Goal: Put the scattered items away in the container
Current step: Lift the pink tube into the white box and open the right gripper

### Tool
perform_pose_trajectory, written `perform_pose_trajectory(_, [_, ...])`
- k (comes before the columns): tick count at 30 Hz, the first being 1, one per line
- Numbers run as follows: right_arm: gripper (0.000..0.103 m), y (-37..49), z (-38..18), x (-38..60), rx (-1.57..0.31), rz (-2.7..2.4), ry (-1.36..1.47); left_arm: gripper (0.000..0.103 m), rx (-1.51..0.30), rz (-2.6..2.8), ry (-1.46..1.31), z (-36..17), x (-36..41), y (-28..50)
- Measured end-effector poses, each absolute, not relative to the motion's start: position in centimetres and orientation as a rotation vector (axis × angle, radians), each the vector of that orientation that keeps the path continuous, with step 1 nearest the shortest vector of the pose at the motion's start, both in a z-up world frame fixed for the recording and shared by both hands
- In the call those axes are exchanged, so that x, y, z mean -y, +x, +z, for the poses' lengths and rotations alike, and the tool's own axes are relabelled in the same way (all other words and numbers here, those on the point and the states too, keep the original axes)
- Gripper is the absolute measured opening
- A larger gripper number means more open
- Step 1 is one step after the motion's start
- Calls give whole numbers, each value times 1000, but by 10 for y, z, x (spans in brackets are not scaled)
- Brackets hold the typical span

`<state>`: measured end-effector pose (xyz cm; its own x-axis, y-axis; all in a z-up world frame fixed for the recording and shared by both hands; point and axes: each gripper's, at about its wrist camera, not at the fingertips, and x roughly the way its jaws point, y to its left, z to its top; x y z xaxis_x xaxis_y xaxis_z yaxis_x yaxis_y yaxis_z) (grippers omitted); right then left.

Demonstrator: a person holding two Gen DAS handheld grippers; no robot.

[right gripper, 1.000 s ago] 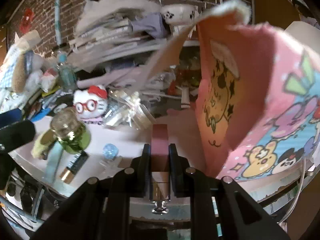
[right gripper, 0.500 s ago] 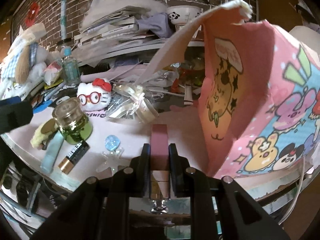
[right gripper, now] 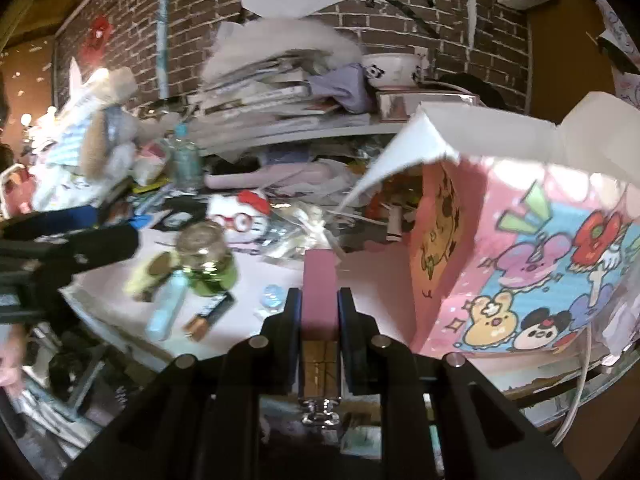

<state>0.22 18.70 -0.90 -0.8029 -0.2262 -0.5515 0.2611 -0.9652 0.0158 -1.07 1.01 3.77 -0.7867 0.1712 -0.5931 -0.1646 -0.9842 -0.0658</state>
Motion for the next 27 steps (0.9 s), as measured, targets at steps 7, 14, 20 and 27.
perform_pose_trajectory(7, [15,29,26,-190,-104,-2667,814,92,45,2831,-900,51,-5,-2])
perform_pose_trajectory(14, [15,48,65,-195,-159,-2680,740,92,95,2835,-832,73,-5,3])
perform_pose_trajectory(20, [15,35,103,-214,-250,-2804,685,92,109,2832,-807,79,-8,3])
perform_pose_trajectory(27, [15,-45,111,-248,-318,-2830,976,92,102,2825,-816,78,-11,1])
